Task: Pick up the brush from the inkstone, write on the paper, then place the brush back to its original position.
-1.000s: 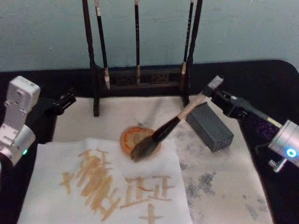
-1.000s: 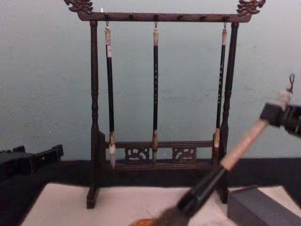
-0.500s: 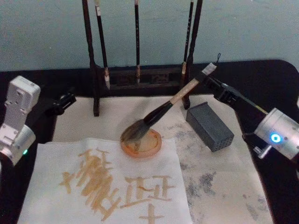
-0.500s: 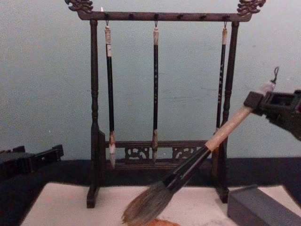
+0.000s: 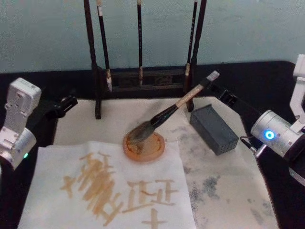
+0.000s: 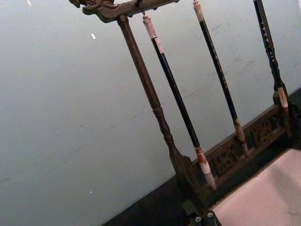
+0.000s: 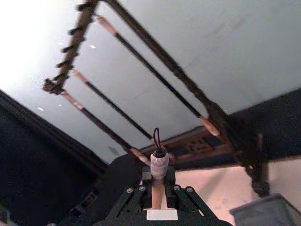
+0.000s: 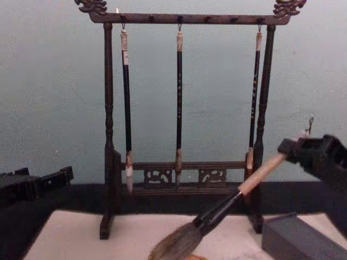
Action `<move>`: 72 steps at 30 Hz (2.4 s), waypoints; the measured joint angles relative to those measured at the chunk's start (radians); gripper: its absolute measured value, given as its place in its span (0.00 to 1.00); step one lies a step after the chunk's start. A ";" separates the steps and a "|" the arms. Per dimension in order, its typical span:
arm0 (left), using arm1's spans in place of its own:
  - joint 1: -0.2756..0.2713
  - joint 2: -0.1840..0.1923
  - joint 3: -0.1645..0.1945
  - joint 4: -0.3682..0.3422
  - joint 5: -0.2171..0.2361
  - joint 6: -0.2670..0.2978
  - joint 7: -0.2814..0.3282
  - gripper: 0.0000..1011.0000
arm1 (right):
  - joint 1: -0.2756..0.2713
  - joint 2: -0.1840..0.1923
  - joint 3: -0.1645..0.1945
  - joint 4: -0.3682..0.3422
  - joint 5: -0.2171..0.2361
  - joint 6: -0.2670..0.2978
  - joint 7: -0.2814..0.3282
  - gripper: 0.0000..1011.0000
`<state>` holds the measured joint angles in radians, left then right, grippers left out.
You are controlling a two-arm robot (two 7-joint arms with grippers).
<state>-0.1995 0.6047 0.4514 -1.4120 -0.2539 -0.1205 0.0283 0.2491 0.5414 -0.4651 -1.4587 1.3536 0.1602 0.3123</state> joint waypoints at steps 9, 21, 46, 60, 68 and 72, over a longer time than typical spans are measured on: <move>0.000 0.000 0.000 0.000 0.000 0.000 0.000 0.99 | 0.031 -0.015 -0.019 0.081 0.016 0.006 -0.010 0.16; 0.000 0.000 0.000 0.000 0.000 0.000 0.000 0.99 | 0.055 -0.027 -0.026 0.146 0.025 0.011 -0.014 0.16; 0.000 0.000 0.000 0.000 0.000 0.000 0.000 0.99 | 0.075 -0.040 -0.029 0.215 0.063 0.044 -0.044 0.16; 0.000 0.000 0.000 0.000 0.000 0.000 0.000 0.99 | 0.083 -0.040 -0.034 0.232 0.093 0.063 -0.085 0.16; 0.000 0.000 0.000 0.000 0.000 0.000 0.000 0.99 | 0.092 -0.036 -0.037 0.247 0.124 0.087 -0.107 0.16; 0.000 0.000 0.000 0.000 0.000 0.000 0.000 0.99 | 0.095 -0.035 -0.042 0.253 0.135 0.091 -0.114 0.16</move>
<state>-0.1996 0.6047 0.4514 -1.4120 -0.2539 -0.1205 0.0283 0.3444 0.5069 -0.5073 -1.2055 1.4891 0.2509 0.1978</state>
